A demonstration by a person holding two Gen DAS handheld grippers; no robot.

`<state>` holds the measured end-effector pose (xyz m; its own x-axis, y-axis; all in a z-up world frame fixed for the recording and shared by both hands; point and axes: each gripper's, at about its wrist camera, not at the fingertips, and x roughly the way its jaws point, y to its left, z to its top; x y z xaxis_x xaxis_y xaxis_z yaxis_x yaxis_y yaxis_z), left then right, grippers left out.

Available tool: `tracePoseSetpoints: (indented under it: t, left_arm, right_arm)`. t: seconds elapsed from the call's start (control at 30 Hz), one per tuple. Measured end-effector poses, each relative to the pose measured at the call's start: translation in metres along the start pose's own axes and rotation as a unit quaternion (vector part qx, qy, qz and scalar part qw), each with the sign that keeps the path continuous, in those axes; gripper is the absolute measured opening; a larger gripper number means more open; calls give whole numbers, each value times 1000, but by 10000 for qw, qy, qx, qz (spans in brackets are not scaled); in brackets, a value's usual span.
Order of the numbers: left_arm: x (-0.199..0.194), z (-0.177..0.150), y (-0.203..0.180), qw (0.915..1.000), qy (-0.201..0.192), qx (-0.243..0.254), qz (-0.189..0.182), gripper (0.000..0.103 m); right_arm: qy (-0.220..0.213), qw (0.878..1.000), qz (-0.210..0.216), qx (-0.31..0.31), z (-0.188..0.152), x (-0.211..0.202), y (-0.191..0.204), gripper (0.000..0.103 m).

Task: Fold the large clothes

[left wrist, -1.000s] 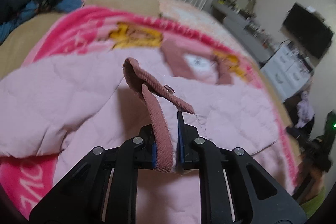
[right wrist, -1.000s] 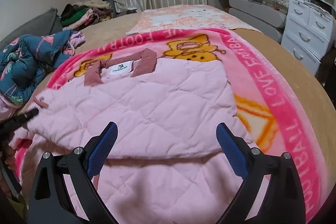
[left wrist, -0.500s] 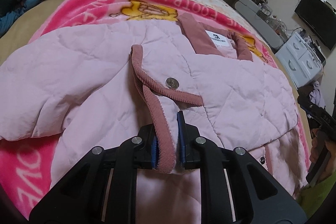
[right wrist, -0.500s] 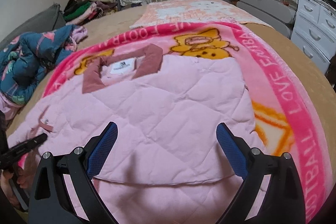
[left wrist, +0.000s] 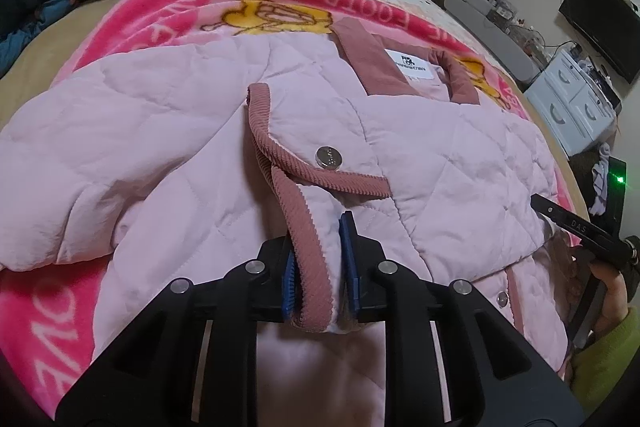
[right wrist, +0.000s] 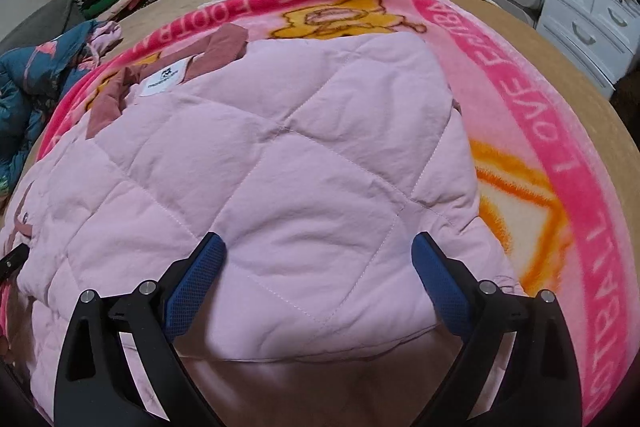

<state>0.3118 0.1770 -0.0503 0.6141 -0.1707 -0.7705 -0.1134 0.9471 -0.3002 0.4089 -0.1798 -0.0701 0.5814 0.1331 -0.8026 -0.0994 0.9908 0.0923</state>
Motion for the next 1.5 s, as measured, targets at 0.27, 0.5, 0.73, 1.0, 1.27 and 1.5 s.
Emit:
tracePoseSetpoints:
  t: [0.27, 0.5, 0.73, 1.0, 1.27, 1.5]
  left_arm:
    - [-6, 2, -2, 10000, 29, 23, 58, 32]
    - [-22, 3, -1, 9999, -82, -4, 58, 59]
    - [-49, 4, 9, 9992, -274, -250, 125, 94]
    - [-84, 2, 34, 9948, -578, -581, 600, 94]
    - [-108, -9, 62, 9899, -745, -889, 813, 94]
    - [-129, -29, 103, 9790, -938, -1391, 1162, 94]
  right_arm:
    - [-208, 9983, 453, 303, -6, -37, 4, 96]
    - [-332, 9969, 695, 132, -12, -64, 23, 97]
    - [-553, 9942, 921, -65, -14, -88, 51, 99]
    - [-747, 9888, 1221, -420, -16, -115, 94, 99]
    - [-950, 9805, 1460, -906, -18, -142, 149, 99]
    - [-1020, 9720, 1707, -1250, -25, -155, 195, 99]
